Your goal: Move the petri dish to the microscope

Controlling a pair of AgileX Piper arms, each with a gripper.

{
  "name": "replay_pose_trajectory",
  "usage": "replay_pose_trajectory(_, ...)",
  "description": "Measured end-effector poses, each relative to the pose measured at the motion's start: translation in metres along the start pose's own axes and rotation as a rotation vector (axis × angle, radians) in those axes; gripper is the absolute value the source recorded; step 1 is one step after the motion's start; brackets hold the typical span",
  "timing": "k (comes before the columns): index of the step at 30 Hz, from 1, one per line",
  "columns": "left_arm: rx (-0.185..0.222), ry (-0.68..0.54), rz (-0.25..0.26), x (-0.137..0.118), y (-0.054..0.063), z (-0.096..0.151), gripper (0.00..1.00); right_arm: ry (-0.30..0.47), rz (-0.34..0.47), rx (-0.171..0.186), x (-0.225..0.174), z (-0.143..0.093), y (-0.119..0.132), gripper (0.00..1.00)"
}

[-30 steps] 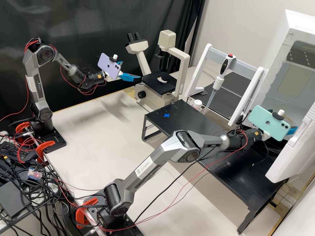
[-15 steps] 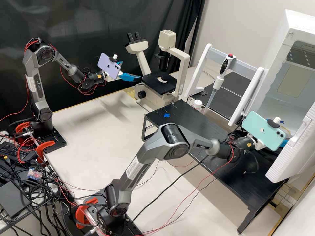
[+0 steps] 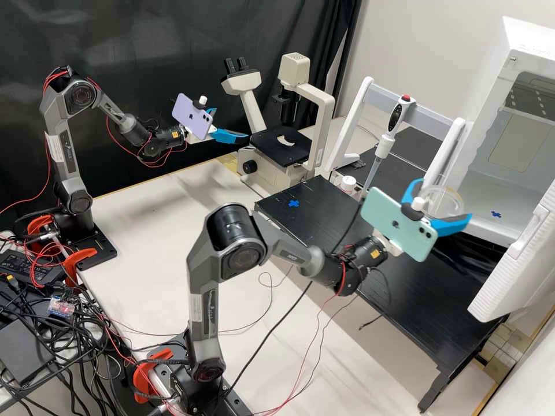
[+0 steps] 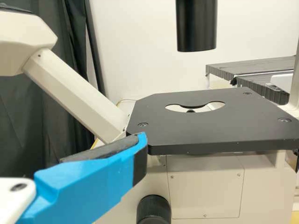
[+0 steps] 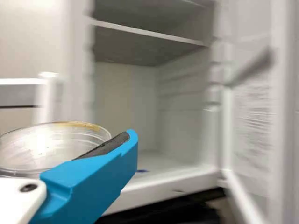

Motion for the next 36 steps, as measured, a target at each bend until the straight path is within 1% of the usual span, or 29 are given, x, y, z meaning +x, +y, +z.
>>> replay_pose_trajectory(1, 0.0, 0.0, 0.0, 0.0, 0.0, 0.0, 1.0, 0.009, -0.011, 0.003, -0.004, -0.004, -0.003, 0.0)
replay_pose_trajectory(3, 0.0, 0.0, 0.0, 0.0, 0.0, 0.0, 1.0, 0.058, -0.069, 0.021, -0.015, -0.024, -0.019, 0.0)
replay_pose_trajectory(4, 0.0, 0.0, 0.0, 0.0, 0.0, 0.0, 1.0, 0.072, -0.082, 0.027, -0.018, -0.029, -0.023, 0.0)
replay_pose_trajectory(6, 0.0, 0.0, 0.0, 0.0, 0.0, 0.0, 1.0, 0.125, -0.123, 0.036, -0.026, -0.048, -0.035, 0.0)
replay_pose_trajectory(8, 0.0, 0.0, 0.0, 0.0, 0.0, 0.0, 1.0, 0.175, -0.15, 0.033, -0.033, -0.063, -0.043, 0.0)
replay_pose_trajectory(9, 0.0, 0.0, 0.0, 0.0, 0.0, 0.0, 1.0, 0.212, -0.17, 0.023, -0.036, -0.076, -0.05, 0.0)
replay_pose_trajectory(10, 0.0, 0.0, 0.0, 0.0, 0.0, 0.0, 1.0, 0.222, -0.179, 0.019, -0.037, -0.081, -0.053, 0.0)
replay_pose_trajectory(11, 0.0, 0.0, 0.0, 0.0, 0.0, 0.0, 1.0, 0.245, -0.197, 0.008, -0.039, -0.091, -0.06, 0.0)
replay_pose_trajectory(15, 0.0, 0.0, 0.0, 0.0, 0.0, 0.0, 1.0, 0.286, -0.243, 0.0, -0.045, -0.119, -0.083, 0.0)
replay_pose_trajectory(16, 0.0, 0.0, 0.0, 0.0, 0.0, 0.0, 1.0, 0.287, -0.253, -0.004, -0.045, -0.123, -0.086, 0.0)
replay_pose_trajectory(17, 0.0, 0.0, 0.0, 0.0, 0.0, 0.0, 1.0, 0.281, -0.269, -0.016, -0.045, -0.128, -0.092, 0.0)
replay_pose_trajectory(19, 0.0, 0.0, 0.0, 0.0, 0.0, 0.0, 1.0, 0.286, -0.3, -0.029, -0.045, -0.14, -0.103, 0.0)
replay_pose_trajectory(23, 0.0, 0.0, 0.0, 0.0, 0.0, 0.0, 1.0, 0.306, -0.349, -0.035, -0.043, -0.16, -0.123, 0.0)
replay_pose_trajectory(24, 0.0, 0.0, 0.0, 0.0, 0.0, 0.0, 1.0, 0.308, -0.359, -0.042, -0.041, -0.164, -0.128, 0.0)
replay_pose_trajectory(25, 0.0, 0.0, 0.0, 0.0, 0.0, 0.0, 1.0, 0.311, -0.372, -0.041, -0.039, -0.169, -0.136, 0.0)
replay_pose_trajectory(28, 0.0, 0.0, 0.0, 0.0, 0.0, 0.0, 1.0, 0.308, -0.422, -0.052, -0.033, -0.181, -0.155, 0.0)
replay_pose_trajectory(29, 0.0, 0.0, 0.0, 0.0, 0.0, 0.0, 1.0, 0.302, -0.439, -0.051, -0.031, -0.183, -0.162, 0.0)
replay_pose_trajectory(32, 0.0, 0.0, 0.0, 0.0, 0.0, 0.0, 1.0, 0.295, -0.493, -0.069, -0.028, -0.192, -0.18, 0.0)
replay_pose_trajectory(33, 0.0, 0.0, 0.0, 0.0, 0.0, 0.0, 1.0, 0.289, -0.503, -0.065, -0.027, -0.193, -0.183, 0.0)
replay_pose_trajectory(36, 0.0, 0.0, 0.0, 0.0, 0.0, 0.0, 1.0, 0.256, -0.519, -0.05, -0.015, -0.203, -0.204, 0.0)
